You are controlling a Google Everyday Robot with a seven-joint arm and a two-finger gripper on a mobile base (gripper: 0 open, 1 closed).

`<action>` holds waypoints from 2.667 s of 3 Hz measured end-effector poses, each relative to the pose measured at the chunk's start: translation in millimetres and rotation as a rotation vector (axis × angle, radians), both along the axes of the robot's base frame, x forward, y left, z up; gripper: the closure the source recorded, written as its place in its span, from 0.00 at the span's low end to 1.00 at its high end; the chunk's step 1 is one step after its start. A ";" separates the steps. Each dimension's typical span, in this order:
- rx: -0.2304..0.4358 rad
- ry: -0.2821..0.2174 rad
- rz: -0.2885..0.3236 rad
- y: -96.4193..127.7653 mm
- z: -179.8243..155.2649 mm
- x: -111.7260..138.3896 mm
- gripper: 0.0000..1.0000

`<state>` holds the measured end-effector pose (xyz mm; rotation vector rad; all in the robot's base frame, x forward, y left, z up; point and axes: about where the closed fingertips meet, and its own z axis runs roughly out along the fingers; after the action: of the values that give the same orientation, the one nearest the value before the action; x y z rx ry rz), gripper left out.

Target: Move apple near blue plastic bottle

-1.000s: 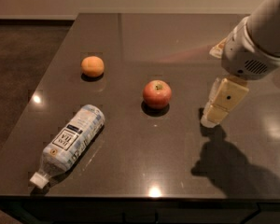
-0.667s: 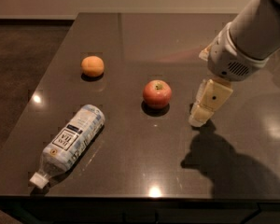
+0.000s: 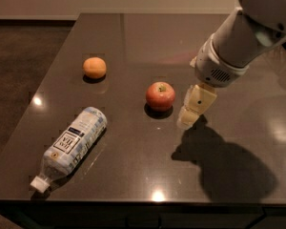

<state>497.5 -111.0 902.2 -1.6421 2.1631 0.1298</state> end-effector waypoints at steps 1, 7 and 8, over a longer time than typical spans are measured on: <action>0.014 0.012 0.006 14.3 -12.7 6.4 0.00; 0.109 0.060 0.205 87.1 -10.2 -15.6 0.86; 0.136 0.070 0.306 106.6 -5.7 -46.4 1.00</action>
Offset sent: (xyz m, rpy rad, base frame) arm 0.0180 0.0519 -0.0348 0.0536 0.0437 0.0460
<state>451.1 -4.3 896.5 -1.9006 1.8897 0.4198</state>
